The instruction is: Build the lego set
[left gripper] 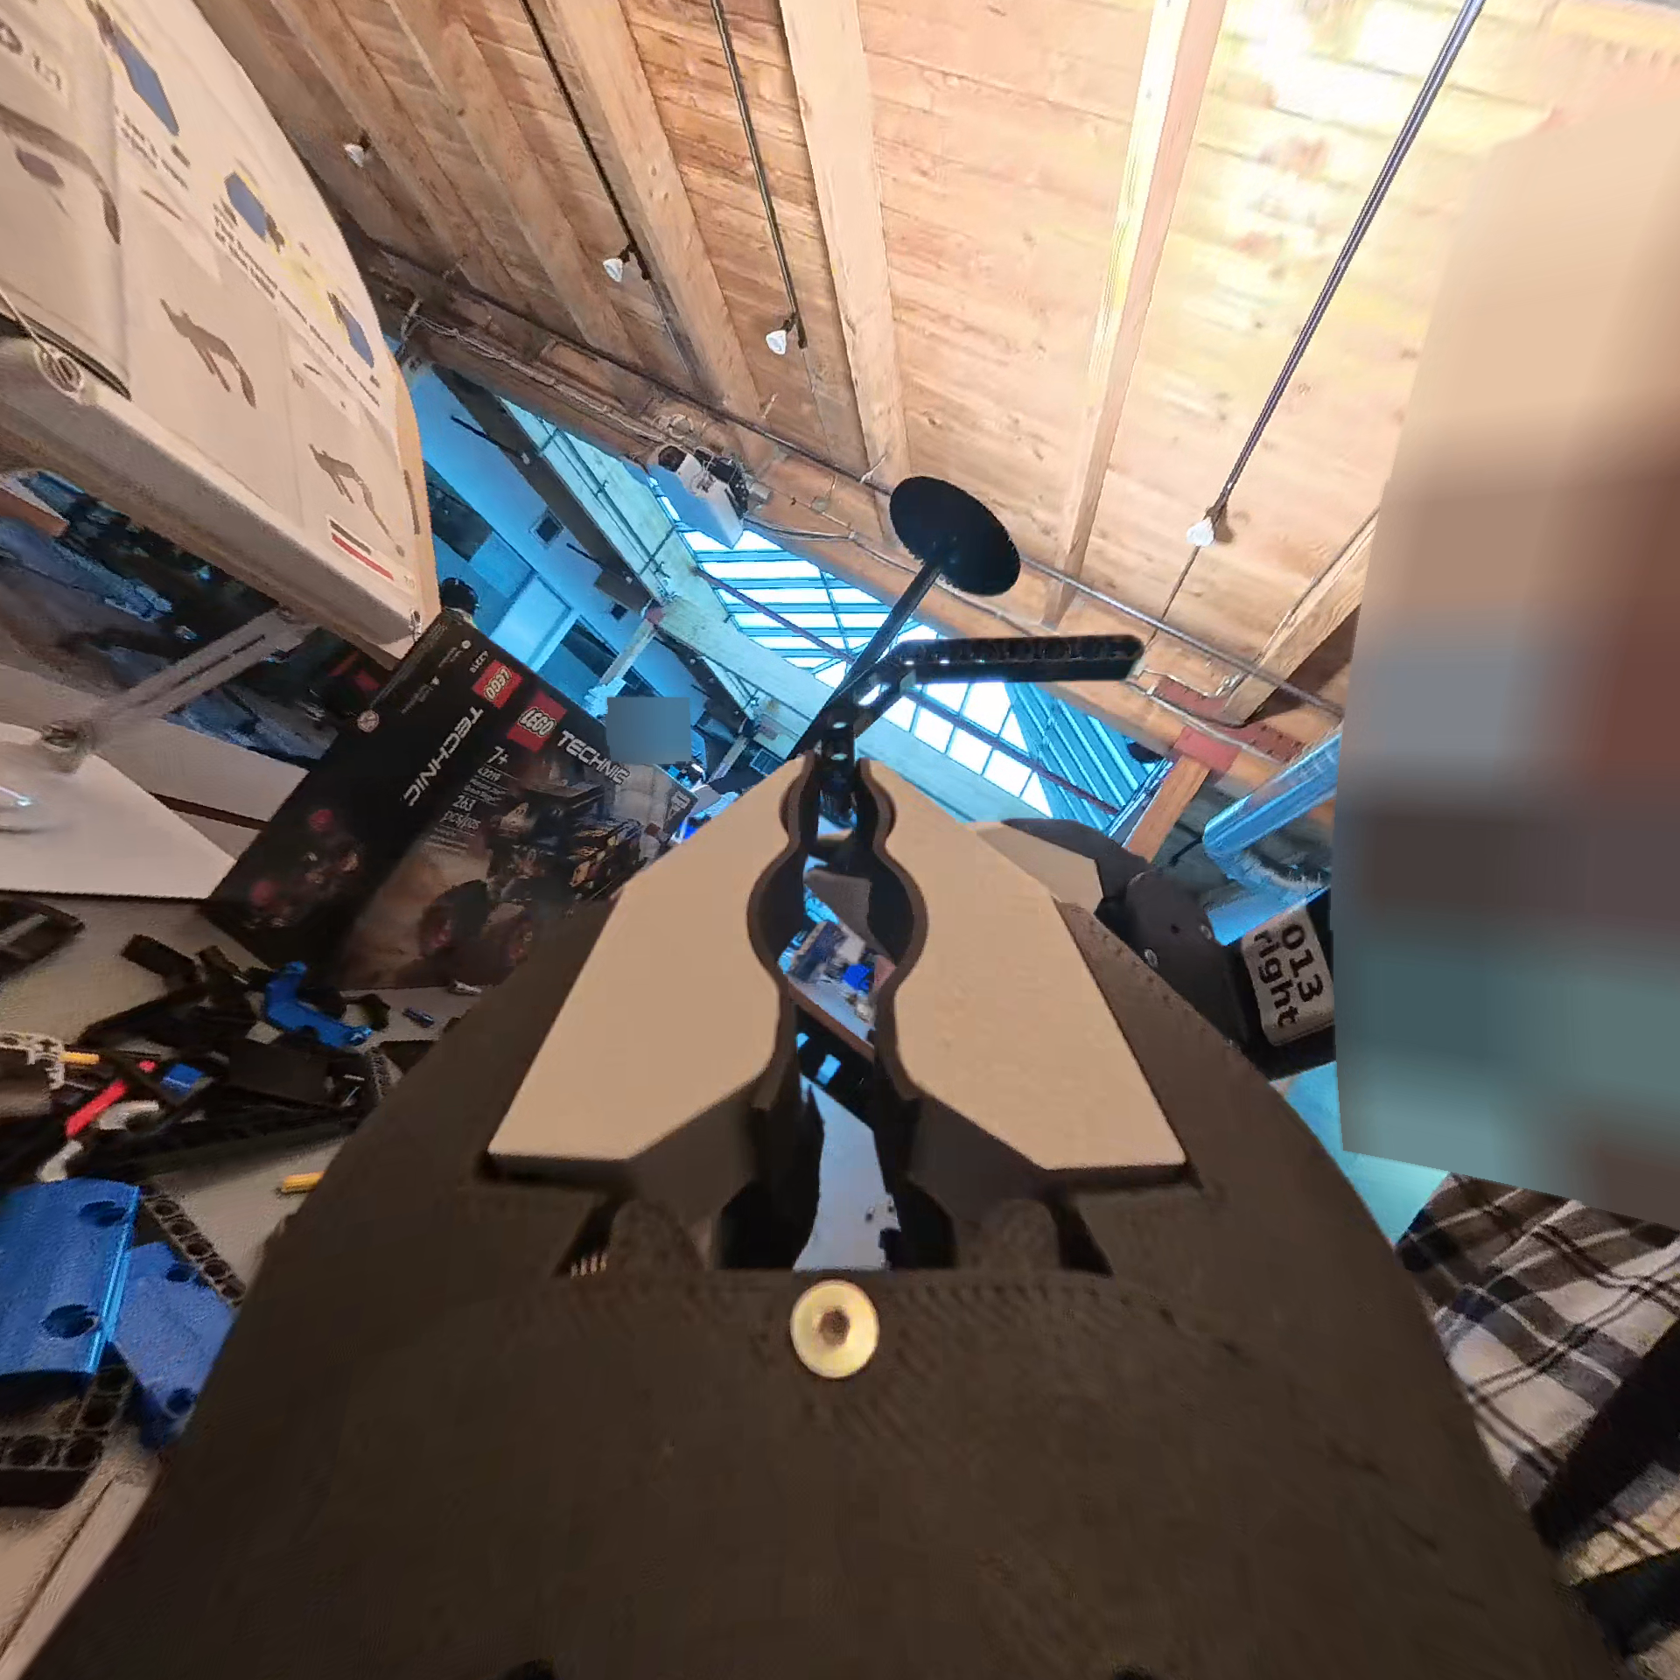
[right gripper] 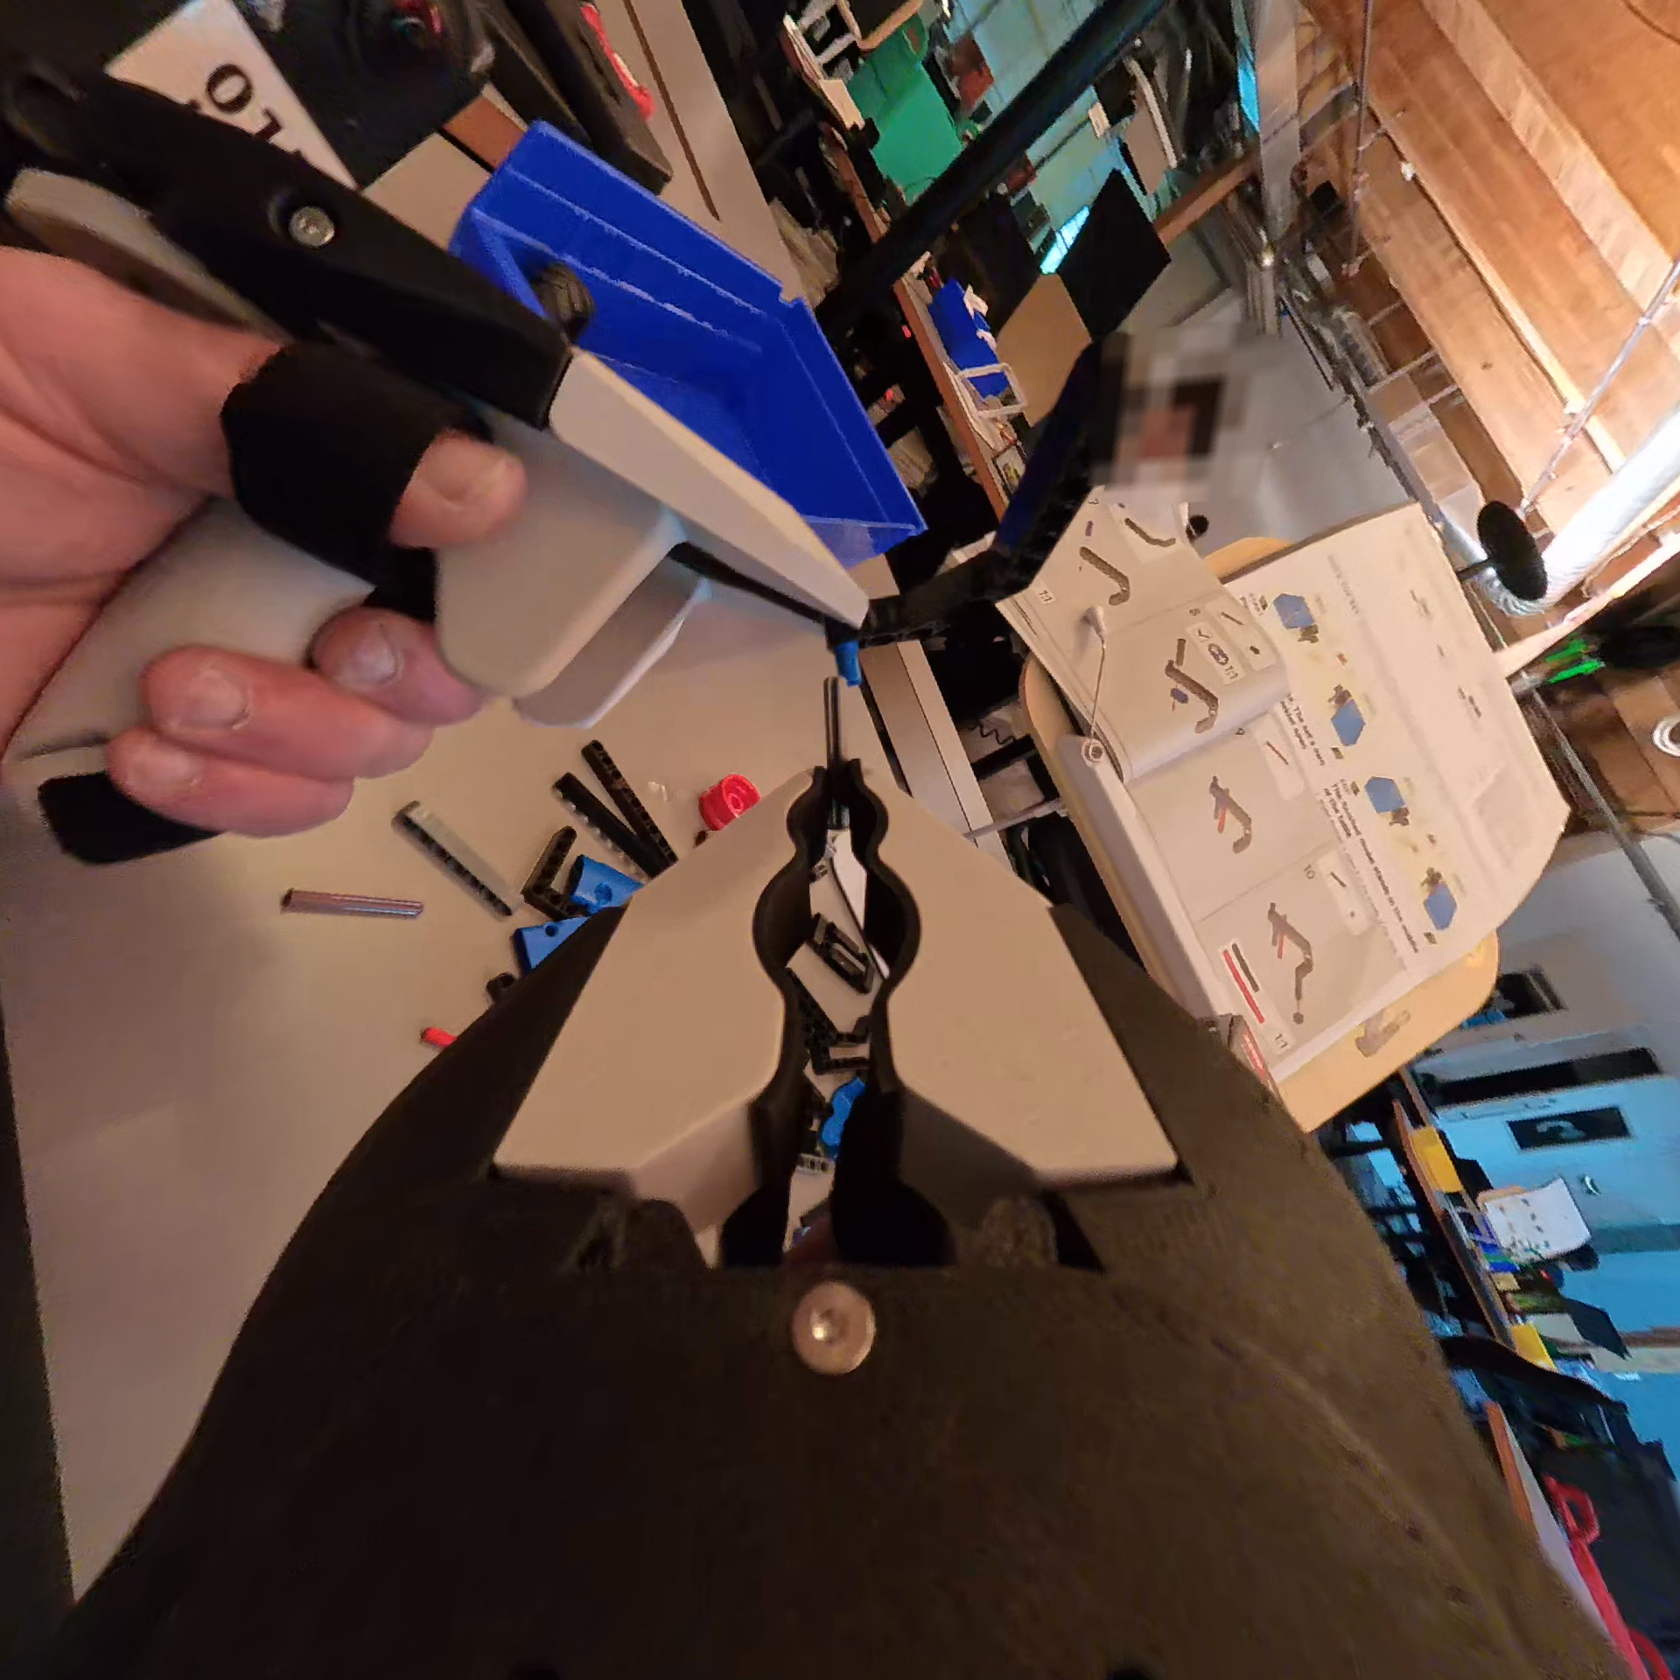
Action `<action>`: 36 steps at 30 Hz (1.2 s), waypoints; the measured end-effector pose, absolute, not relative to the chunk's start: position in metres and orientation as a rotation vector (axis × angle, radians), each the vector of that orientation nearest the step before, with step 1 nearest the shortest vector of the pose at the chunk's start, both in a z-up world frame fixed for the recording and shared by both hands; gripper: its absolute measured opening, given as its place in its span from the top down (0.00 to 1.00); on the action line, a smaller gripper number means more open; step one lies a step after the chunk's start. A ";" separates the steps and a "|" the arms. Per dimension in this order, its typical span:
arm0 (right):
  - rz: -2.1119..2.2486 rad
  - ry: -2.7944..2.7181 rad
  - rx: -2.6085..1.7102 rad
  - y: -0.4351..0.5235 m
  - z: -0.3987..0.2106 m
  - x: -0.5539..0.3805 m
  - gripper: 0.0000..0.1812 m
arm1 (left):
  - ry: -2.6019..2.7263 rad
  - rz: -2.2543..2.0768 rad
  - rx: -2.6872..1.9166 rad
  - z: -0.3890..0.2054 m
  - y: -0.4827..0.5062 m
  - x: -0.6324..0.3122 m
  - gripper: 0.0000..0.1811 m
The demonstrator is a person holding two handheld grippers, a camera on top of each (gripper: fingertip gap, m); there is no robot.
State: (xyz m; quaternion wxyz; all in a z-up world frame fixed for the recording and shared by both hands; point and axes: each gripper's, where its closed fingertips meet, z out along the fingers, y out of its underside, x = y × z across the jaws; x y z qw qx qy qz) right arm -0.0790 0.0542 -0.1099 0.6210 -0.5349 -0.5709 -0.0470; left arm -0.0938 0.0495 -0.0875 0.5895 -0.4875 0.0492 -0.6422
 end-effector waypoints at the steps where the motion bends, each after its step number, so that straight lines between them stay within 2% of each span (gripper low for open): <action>1: -0.136 -1.308 -1.234 0.057 -0.109 -0.079 0.99 | 0.109 -1.500 -1.135 -0.088 0.050 -0.093 0.97; 18: -0.320 -1.329 -1.218 0.072 -0.106 -0.079 0.99 | 0.137 -1.432 -1.184 -0.093 0.054 -0.087 0.97; 26: -0.340 -1.379 -1.211 0.071 -0.107 -0.081 1.00 | 0.296 -1.137 -1.297 -0.099 0.053 -0.080 0.97; 31: -0.250 -1.378 -1.204 0.070 -0.105 -0.084 1.00 | 0.312 -1.153 -1.324 -0.097 0.053 -0.083 0.97; 36: -0.167 -1.343 -1.197 0.067 -0.099 -0.092 0.99 | 0.162 -1.388 -1.222 -0.091 0.054 -0.092 0.97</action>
